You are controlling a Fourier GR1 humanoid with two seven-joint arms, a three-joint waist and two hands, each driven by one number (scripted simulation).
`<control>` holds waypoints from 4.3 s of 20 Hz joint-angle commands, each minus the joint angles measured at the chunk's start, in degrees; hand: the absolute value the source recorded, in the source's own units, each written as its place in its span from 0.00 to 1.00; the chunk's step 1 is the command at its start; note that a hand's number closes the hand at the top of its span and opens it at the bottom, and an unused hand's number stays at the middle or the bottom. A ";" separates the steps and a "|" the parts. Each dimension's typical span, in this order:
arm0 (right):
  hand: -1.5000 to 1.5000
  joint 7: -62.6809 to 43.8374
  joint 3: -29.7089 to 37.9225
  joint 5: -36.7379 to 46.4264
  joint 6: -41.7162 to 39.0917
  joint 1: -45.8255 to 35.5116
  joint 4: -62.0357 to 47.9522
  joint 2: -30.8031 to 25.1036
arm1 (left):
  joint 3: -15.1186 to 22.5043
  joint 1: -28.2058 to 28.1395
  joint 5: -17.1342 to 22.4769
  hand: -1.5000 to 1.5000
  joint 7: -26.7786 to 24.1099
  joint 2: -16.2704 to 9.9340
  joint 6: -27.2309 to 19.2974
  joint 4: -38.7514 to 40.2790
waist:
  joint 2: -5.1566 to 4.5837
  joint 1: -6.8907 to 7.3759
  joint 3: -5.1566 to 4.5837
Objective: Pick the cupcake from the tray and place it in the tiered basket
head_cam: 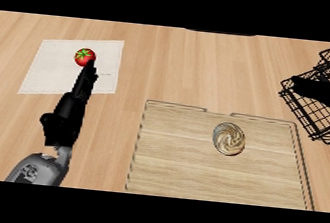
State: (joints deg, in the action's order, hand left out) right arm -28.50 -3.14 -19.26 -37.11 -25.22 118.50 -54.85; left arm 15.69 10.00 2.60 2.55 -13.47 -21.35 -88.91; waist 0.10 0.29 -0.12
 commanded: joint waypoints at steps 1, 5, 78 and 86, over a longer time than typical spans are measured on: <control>0.00 -11.61 -5.99 -1.65 2.42 -5.45 4.15 2.84 | 0.25 -2.08 -1.14 0.50 -3.05 1.16 0.70 0.97 | -0.06 0.26 0.01; 0.00 -15.68 -9.38 1.55 0.79 -7.93 4.20 6.89 | -1.86 2.35 -1.58 0.50 -0.24 1.81 1.50 2.93 | -0.12 0.08 0.05; 0.00 10.70 -16.15 64.92 -13.45 5.08 -13.45 36.44 | -8.50 0.09 -12.04 0.50 3.17 11.11 8.56 -1.48 | -0.06 -0.23 0.12; 0.00 14.98 -15.67 70.24 -9.96 4.74 -21.41 39.25 | -9.82 -4.15 -10.84 0.50 1.44 10.31 11.54 -3.08 | -0.09 -0.10 0.12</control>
State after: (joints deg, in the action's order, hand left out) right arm -13.33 -18.09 48.52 -48.33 -20.55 99.30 -18.50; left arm 5.78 7.28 -8.29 3.48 -3.29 -10.73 -90.81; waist 0.01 0.15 0.00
